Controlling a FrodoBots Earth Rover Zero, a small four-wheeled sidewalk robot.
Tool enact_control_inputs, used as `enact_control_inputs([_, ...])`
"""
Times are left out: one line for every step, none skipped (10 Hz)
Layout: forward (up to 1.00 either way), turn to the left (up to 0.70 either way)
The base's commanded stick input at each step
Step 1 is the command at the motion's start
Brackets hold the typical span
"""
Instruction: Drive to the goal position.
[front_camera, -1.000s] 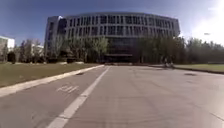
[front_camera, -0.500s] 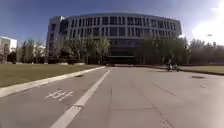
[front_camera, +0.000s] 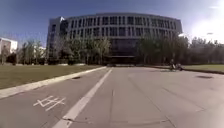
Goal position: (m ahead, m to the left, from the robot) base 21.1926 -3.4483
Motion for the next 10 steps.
enact_control_inputs([0.7,0.0])
enact_control_inputs([0.7,0.0])
enact_control_inputs([0.7,0.0])
enact_control_inputs([0.7,0.0])
enact_control_inputs([0.7,0.0])
enact_control_inputs([0.7,0.0])
enact_control_inputs([0.7,0.0])
enact_control_inputs([0.7,0.0])
enact_control_inputs([0.7,0.0])
enact_control_inputs([0.7,0.0])
